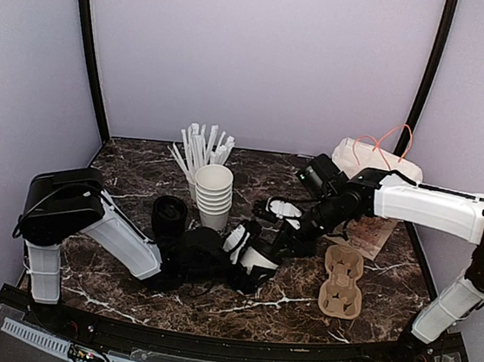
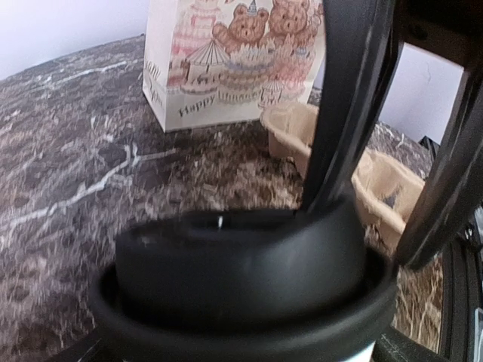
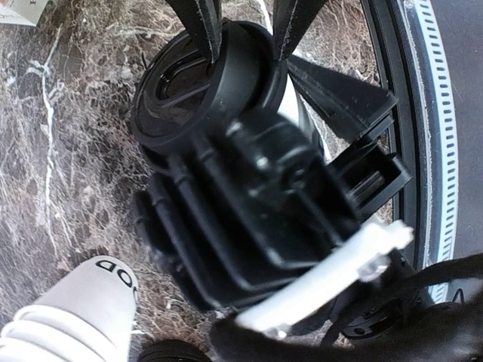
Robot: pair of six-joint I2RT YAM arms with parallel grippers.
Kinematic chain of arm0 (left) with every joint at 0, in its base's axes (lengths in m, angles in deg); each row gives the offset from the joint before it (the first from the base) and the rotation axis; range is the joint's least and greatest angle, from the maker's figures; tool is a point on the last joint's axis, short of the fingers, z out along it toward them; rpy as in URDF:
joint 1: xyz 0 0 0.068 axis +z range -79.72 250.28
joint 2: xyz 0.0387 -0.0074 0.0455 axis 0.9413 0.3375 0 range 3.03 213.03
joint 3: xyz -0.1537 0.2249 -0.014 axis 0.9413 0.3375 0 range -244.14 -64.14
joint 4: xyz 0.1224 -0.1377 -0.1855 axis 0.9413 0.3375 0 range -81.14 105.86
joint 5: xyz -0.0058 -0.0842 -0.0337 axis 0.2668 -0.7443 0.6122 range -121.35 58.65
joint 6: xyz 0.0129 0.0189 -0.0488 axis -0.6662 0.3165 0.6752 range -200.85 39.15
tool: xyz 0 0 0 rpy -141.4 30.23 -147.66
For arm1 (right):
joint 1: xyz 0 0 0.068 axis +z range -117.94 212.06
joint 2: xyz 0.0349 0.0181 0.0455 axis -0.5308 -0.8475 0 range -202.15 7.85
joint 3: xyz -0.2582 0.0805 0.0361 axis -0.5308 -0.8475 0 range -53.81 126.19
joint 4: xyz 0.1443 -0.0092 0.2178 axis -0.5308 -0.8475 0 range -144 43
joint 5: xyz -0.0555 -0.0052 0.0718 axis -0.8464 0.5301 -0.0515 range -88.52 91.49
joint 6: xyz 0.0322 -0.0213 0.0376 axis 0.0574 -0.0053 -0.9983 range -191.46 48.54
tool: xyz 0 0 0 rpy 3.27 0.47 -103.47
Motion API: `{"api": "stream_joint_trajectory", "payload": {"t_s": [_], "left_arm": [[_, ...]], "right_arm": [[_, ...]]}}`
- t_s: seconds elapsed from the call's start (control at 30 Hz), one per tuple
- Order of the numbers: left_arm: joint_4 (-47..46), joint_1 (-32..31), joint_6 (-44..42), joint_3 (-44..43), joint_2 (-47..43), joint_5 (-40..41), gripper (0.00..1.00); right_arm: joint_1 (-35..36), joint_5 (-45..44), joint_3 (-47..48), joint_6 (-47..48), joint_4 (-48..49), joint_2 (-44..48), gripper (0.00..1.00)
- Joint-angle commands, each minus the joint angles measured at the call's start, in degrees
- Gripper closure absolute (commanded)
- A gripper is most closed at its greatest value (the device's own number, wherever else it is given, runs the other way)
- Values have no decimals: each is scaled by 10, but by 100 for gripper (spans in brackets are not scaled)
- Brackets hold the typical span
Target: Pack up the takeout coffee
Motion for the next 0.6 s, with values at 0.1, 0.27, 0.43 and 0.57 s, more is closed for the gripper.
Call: {"api": "stream_joint_trajectory", "payload": {"t_s": [0.1, 0.27, 0.43, 0.57], "left_arm": [[-43, -2, -11, 88, -62, 1, 8], [-37, -2, -17, 93, -65, 3, 10], [-55, -2, -18, 99, -62, 4, 13], [-137, -2, -25, 107, -38, -3, 14]], "right_arm": [[43, -17, 16, 9, 9, -8, 75], [64, -20, 35, 12, 0, -27, 75], [85, -21, 57, 13, -9, -43, 75], [96, -19, 82, 12, -26, -53, 76]]}}
